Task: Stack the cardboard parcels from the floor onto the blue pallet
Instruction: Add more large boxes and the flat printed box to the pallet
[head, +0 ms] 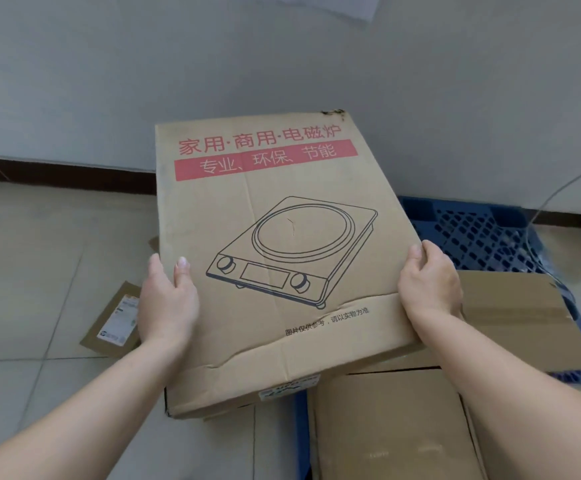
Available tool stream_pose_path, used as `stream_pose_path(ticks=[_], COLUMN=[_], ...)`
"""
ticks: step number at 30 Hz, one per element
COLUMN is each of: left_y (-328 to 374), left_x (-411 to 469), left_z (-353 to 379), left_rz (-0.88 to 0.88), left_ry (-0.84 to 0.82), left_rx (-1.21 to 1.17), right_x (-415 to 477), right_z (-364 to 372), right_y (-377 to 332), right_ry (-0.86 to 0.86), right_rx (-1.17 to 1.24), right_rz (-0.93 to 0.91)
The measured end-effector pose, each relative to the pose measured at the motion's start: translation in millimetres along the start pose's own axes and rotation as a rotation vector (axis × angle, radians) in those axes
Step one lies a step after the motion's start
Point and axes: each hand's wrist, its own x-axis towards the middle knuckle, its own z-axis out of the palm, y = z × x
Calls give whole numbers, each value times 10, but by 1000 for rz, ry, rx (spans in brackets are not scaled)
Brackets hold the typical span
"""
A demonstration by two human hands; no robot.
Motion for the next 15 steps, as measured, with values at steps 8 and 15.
stream_pose_path(ticks=[8, 15], left_y=[-15, -88], left_x=[-678, -1225], left_z=[614, 940], left_rz=[63, 112], left_ry=[-112, -200], left_rx=[58, 76], right_x=[-167, -364], right_z=[-425, -591], right_y=[1057, 1833], right_ry=[35, 62], right_rx=[1, 9], right_rz=[164, 267])
